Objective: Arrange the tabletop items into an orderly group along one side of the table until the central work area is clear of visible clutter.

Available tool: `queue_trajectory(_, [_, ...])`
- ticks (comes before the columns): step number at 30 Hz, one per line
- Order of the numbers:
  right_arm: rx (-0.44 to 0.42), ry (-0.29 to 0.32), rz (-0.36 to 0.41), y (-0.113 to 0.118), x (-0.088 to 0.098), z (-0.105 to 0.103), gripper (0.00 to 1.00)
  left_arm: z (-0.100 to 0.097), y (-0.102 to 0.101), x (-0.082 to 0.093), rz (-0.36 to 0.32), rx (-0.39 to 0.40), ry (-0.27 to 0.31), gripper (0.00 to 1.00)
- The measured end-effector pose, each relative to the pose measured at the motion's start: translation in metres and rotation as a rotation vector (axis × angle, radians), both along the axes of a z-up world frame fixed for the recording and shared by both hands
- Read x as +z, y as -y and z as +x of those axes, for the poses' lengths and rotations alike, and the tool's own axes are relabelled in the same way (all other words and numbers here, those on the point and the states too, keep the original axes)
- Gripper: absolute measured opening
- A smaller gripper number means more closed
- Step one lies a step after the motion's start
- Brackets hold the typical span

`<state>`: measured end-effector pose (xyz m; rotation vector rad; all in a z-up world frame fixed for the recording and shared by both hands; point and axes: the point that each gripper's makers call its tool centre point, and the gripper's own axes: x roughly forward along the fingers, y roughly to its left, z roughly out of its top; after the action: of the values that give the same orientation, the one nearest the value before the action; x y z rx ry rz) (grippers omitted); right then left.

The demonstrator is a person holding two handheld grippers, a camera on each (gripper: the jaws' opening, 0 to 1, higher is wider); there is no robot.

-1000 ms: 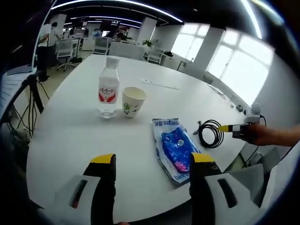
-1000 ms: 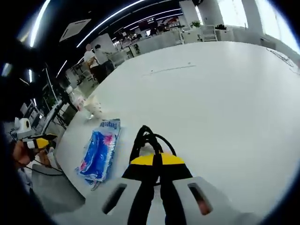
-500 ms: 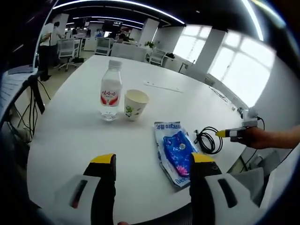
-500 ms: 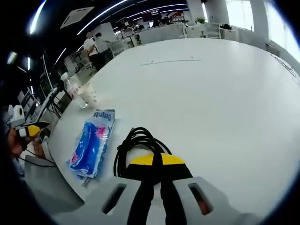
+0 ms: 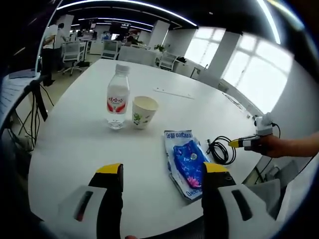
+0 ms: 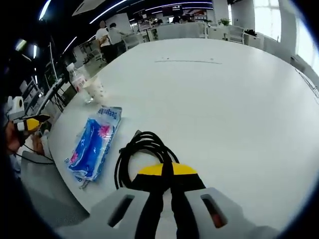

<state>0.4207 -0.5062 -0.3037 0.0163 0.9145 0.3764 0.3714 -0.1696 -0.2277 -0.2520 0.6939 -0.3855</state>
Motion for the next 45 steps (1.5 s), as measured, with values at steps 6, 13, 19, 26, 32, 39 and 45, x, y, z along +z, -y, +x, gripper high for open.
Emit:
queue_trajectory(6, [0.029,-0.002,-0.025,0.005,-0.001,-0.003,0.04,-0.002,0.002,-0.002,-0.004,0.005,0.000,0.64])
queue_trajectory(13, [0.055,-0.003,-0.046,0.009,0.001,-0.004,0.08,-0.006,0.001,-0.002,-0.003,0.014,-0.003,0.64])
queue_trajectory(19, [0.071,-0.002,-0.059,0.010,0.002,-0.004,0.09,-0.007,-0.002,-0.002,-0.003,0.025,-0.002,0.64])
queue_trajectory(26, [0.105,0.001,-0.088,0.010,0.005,-0.004,0.11,-0.007,-0.003,0.000,-0.001,0.031,0.001,0.64])
queue_trajectory(32, [0.133,0.013,-0.117,0.009,0.010,0.001,0.13,-0.009,-0.002,0.001,0.001,0.029,0.001,0.64])
queue_trajectory(39, [0.161,0.035,-0.122,0.000,0.016,0.011,0.14,-0.009,-0.002,0.002,0.003,0.023,0.000,0.64])
queue_trajectory(45, [0.183,0.046,-0.109,-0.011,0.019,0.018,0.13,-0.009,-0.003,0.002,0.002,0.026,0.000,0.64])
